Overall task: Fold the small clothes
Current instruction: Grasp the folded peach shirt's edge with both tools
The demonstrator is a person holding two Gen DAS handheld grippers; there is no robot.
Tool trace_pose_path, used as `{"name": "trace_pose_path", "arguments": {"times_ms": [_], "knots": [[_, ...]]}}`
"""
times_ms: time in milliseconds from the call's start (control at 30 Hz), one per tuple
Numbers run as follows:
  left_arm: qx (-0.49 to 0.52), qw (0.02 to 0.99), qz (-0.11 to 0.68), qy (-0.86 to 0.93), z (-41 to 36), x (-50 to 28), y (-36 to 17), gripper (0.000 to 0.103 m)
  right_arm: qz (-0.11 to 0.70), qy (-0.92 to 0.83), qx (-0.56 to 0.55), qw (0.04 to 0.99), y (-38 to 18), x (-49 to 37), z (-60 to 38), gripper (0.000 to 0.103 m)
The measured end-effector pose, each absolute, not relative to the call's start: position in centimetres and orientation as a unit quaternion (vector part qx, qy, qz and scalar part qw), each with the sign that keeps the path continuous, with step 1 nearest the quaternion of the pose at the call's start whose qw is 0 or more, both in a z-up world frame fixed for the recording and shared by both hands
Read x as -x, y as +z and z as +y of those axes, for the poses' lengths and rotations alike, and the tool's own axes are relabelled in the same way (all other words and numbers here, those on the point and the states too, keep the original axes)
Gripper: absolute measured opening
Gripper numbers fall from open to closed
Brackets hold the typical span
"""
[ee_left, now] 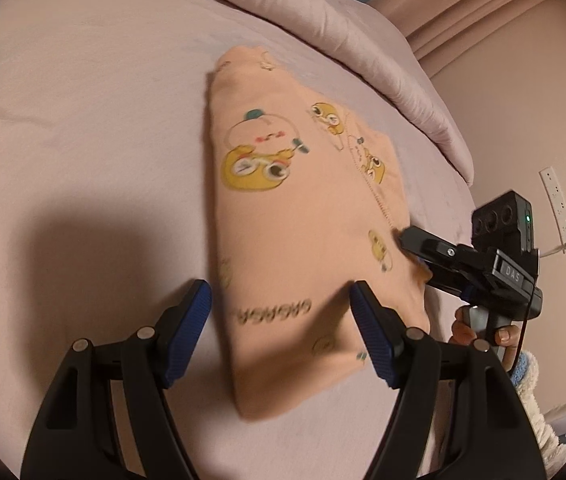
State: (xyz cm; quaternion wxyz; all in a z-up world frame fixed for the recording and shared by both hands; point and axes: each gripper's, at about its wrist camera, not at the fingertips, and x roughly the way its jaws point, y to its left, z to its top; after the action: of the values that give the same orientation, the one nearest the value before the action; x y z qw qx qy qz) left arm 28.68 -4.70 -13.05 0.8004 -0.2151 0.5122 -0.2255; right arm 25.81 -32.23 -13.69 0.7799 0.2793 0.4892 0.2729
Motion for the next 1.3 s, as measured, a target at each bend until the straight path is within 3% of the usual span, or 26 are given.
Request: {"name": "trace_pose_path", "arguments": {"times_ms": [267, 1300], "knots": [[0.215, 0.798, 0.509, -0.239, -5.6, -29.8, -13.4, 0.079, 0.49, 0.273, -0.287, 0.776, -13.8, -27.4, -31.8, 0.069], [0.213, 0.795, 0.513, -0.241, -5.9, -30.7, -13.3, 0.079, 0.492, 0.282, -0.286, 0.772, -13.7, -28.3, -31.9, 0.069]]}}
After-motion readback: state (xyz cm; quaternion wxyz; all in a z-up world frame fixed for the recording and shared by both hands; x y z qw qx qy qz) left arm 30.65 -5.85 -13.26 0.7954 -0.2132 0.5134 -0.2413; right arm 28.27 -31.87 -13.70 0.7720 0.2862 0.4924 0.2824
